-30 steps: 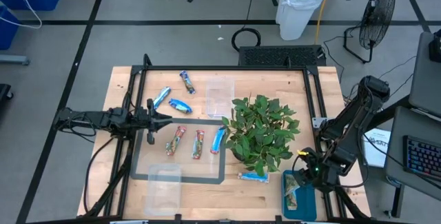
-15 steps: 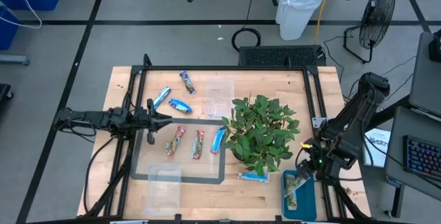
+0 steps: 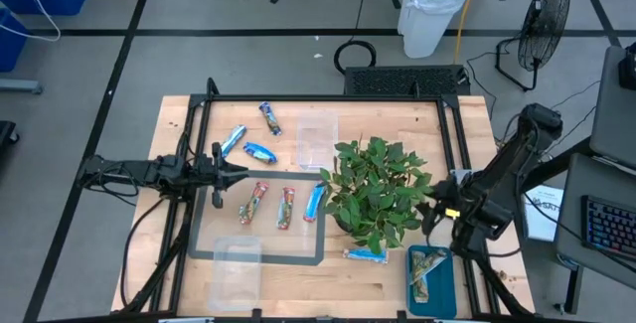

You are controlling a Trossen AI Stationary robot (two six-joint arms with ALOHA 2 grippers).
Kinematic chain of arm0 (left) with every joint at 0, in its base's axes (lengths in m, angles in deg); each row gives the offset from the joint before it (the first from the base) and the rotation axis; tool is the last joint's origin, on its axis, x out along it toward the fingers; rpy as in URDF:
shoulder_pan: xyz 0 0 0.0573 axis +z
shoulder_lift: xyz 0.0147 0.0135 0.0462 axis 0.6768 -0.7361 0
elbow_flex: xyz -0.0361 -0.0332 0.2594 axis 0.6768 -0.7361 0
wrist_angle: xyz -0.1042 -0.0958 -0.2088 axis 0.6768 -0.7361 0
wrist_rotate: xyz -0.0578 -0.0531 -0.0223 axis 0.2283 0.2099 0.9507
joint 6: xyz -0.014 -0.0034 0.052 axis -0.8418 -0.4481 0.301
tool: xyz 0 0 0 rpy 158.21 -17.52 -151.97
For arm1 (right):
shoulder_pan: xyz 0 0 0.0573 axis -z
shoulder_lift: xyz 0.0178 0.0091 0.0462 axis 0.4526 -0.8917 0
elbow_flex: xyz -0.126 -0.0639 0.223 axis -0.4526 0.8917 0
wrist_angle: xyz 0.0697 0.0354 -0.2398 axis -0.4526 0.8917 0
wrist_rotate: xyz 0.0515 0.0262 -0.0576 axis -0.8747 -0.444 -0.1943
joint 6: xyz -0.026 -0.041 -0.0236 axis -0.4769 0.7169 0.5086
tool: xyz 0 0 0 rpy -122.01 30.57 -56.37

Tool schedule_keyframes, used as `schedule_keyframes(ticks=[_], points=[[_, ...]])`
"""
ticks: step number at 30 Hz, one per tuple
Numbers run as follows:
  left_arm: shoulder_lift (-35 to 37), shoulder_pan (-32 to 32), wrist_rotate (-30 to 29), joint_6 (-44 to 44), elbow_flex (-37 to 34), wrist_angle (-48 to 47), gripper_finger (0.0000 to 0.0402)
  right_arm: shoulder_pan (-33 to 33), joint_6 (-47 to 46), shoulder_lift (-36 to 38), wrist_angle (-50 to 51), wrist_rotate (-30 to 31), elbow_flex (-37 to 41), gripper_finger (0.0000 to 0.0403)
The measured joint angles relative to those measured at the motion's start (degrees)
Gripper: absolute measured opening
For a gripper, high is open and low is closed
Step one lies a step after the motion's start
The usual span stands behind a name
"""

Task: Pick and place Granola Bars by type
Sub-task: Put the green granola bar into the blue bin

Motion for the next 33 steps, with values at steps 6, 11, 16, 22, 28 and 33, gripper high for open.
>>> schedule_keyframes(ticks=[6, 11, 16, 22, 28, 33], points=[[0.00, 0.00, 0.00, -0.01, 0.00, 0.00, 0.0088, 6.45, 16.80, -0.01, -10.86, -1.17, 5.48, 0.0174], [0.01, 0.01, 0.00, 0.00, -0.01, 0.01, 0.0088, 16.82, 37.45, -0.03, -22.23, -18.84, 5.61, 0.0174], [0.01, 0.01, 0.00, -0.01, 0.00, 0.01, 0.0088, 28.02, 49.57, -0.27, -31.26, -35.49, 5.58, 0.0174], [0.00, -0.01, 0.00, 0.00, -0.01, 0.01, 0.0088, 36.46, 55.42, -0.30, -28.95, -45.98, 5.58, 0.0176], [-0.01, 0.01, 0.00, 0.00, -0.01, 0.00, 0.0088, 39.38, 59.89, -3.28, -32.41, -49.29, 5.56, 0.0196], [-0.01, 0.01, 0.00, 0.00, 0.01, 0.02, 0.0088, 40.53, 60.49, -8.23, -36.55, -53.29, 5.54, 0.0215]])
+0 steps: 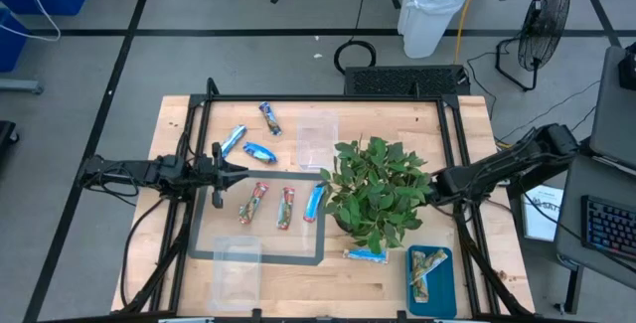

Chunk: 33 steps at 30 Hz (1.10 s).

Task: Pick and place Granola Bars by type
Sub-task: Put the green granola bar into the blue bin

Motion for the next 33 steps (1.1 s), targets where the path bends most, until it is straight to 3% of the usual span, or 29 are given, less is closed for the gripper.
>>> schedule_keyframes(ticks=[7, 16, 22, 33], points=[[0.01, -0.01, 0.00, 0.00, -0.01, -0.01, 0.0088, 0.15, -0.65, -5.49, -1.51, -1.98, 0.00, 0.0232], [0.02, 0.00, 0.00, 0.00, -0.02, -0.01, 0.0088, 0.15, -1.74, -6.93, -1.36, -3.46, 0.00, 0.0217], [0.00, -0.02, 0.00, 0.00, 0.00, -0.02, 0.0088, 0.15, -2.82, -6.93, -1.20, -5.68, 0.00, 0.0182], [0.00, 0.00, 0.00, 0.00, 0.00, -0.02, 0.0088, 0.15, -2.80, -6.91, -0.98, -6.68, -0.04, 0.0080]])
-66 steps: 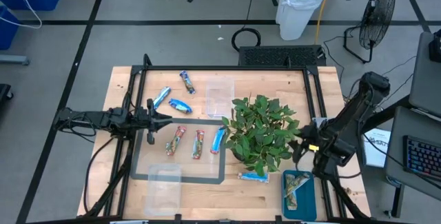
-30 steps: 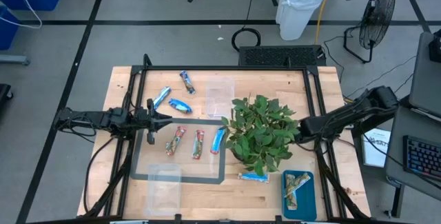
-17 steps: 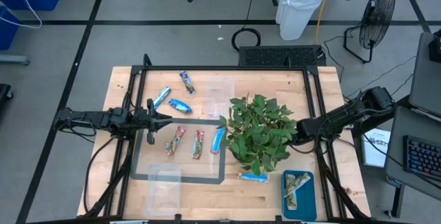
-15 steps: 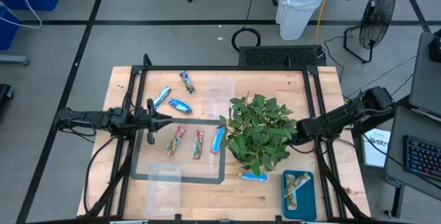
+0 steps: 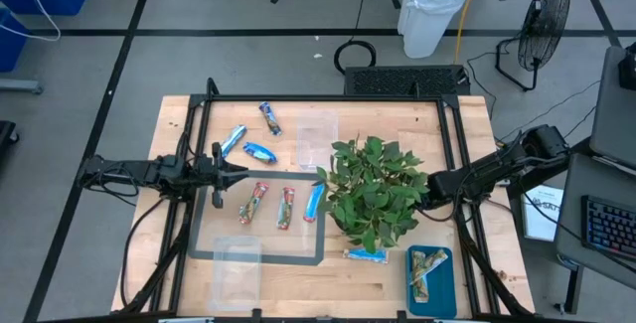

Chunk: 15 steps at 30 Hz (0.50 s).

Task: Pick and place Granola Bars by type
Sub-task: Put the green granola bar into the blue bin

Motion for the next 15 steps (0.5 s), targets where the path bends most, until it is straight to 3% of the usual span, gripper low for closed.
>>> schedule_keyframes(ticks=[8, 15], points=[[0.01, 0.00, 0.00, 0.00, -0.01, 0.00, 0.0088, 0.00, 1.24, 0.00, 0.09, 0.02, 0.00, 0.0008], [0.00, 0.00, 0.00, -0.01, 0.00, 0.02, 0.0088, -0.02, 2.42, 0.28, 0.71, -1.36, 0.00, 0.0001]])
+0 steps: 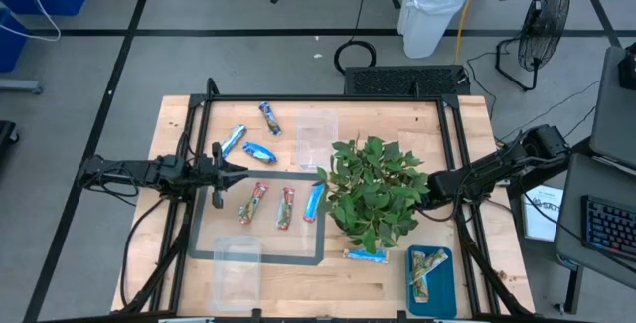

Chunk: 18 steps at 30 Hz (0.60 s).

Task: Pick and place Granola Bars by type
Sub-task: Put the green granola bar into the blue bin

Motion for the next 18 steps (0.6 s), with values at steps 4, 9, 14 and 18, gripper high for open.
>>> schedule_keyframes(ticks=[4, 9, 14, 18], points=[[0.00, -0.02, 0.00, 0.00, -0.02, -0.01, 0.0088, 0.00, -0.09, 1.40, 2.28, 0.02, 0.00, 0.0001], [0.00, 0.00, 0.00, 0.01, 0.00, -0.02, 0.0088, -0.01, -1.48, 5.49, 6.34, 1.21, 0.00, 0.0000], [0.01, -0.01, 0.00, 0.01, -0.02, -0.01, 0.0088, -0.09, -3.78, 11.27, 10.99, 4.28, 0.02, 0.0000], [-0.01, 0.00, 0.00, 0.01, -0.02, 0.01, 0.0088, -0.45, -6.13, 16.36, 12.85, 7.95, 0.02, 0.0000]])
